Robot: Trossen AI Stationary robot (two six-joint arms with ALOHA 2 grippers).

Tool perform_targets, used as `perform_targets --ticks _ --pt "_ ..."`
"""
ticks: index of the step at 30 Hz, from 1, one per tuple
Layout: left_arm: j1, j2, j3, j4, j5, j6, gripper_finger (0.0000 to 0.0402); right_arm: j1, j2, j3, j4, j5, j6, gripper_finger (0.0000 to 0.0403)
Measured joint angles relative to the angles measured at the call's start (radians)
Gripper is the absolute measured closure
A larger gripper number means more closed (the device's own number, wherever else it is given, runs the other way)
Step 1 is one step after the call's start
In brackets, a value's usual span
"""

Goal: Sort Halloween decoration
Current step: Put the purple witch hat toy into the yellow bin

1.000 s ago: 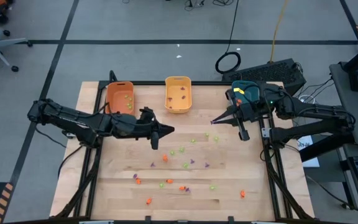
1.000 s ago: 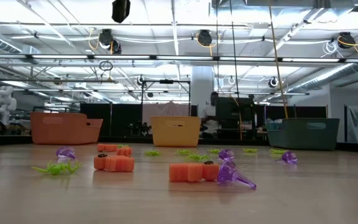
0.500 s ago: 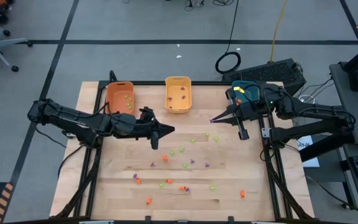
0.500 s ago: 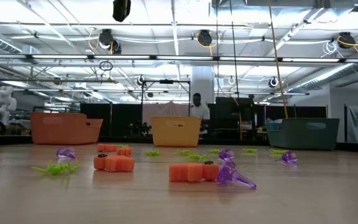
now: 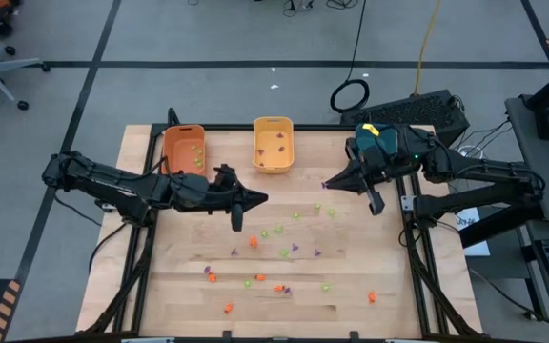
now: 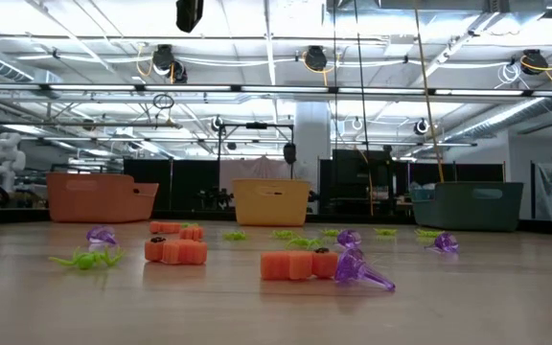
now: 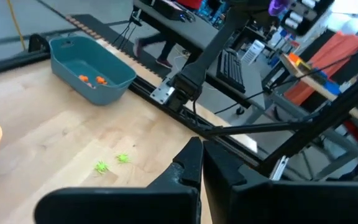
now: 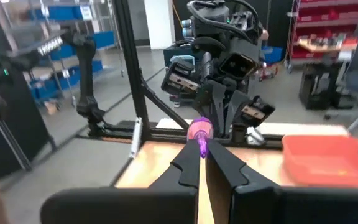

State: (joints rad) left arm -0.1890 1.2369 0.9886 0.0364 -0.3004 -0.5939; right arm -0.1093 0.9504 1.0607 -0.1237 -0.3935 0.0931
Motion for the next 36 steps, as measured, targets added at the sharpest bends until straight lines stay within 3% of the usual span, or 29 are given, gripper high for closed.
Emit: perform_targets --ticks 11,25,36 --pt "0.0 0.0 0.0 0.001 0.0 0.186 0.0388 0.0 0.0 0.0 0.0 0.037 0.397 0.0403" --pt "0.0 0.0 0.0 0.0 0.0 0.192 0.0388 0.0 0.035 0.0 -0.037 0.104 0.877 0.0403" --pt "0.0 -0.022 0.0 0.0 0.012 0.182 0.0388 0.0 0.081 0.0 -0.03 0.112 0.939 0.0403"
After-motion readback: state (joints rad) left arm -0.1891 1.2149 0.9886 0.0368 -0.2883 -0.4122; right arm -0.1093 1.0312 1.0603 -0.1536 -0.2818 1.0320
